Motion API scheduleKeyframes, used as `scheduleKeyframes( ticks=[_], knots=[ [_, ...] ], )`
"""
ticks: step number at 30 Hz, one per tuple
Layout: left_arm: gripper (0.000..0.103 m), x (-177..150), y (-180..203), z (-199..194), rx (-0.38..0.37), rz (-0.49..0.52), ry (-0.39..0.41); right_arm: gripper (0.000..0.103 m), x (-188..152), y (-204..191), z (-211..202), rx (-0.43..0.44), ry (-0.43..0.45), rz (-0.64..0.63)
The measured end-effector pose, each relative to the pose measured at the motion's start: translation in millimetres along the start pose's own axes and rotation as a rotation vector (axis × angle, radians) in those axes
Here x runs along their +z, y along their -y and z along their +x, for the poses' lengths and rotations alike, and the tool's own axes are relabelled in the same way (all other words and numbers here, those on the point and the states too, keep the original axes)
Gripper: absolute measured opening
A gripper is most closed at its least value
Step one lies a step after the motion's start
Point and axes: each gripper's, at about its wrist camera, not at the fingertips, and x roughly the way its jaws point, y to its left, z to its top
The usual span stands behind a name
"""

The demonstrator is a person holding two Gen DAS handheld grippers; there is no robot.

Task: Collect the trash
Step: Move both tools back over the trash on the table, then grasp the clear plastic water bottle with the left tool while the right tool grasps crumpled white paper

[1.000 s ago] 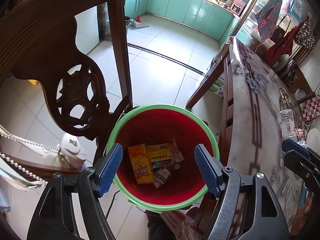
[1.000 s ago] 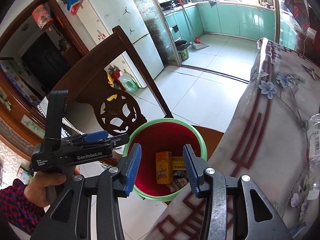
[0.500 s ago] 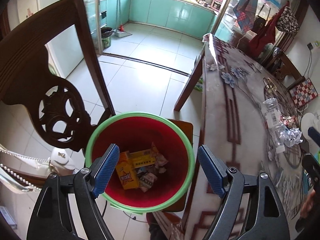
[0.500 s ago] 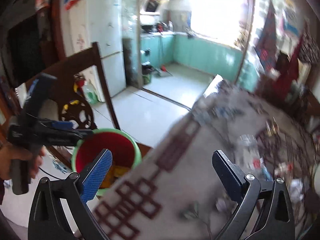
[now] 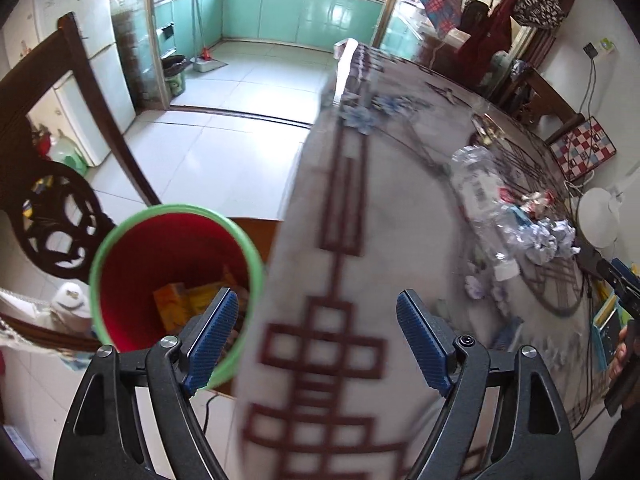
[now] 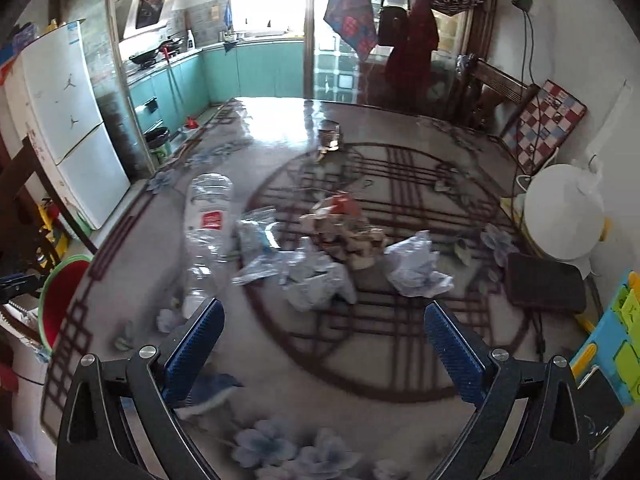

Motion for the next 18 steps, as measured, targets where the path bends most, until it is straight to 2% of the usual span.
scheduleKeyframes(
  ticks=[4,10,18],
  knots=[
    [0.082,-4.5,51.1,6.6,-0.015,0.026,-0.015,0.101,2.6,52.4,20.2,-0.025,-0.029,-0.021],
    [0.082,-10.2,116.8,9.0,-0.051,0.067,-0.028,0.101,17.4,89.8,67.0,-0.011,-0.08,-0.035],
    [0.082,-2.6,163.2,9.8,-0.04,0.138,-0.031,0.099,24.9,102.7,117.3,0.133,-0.16,-0.066]
  ],
)
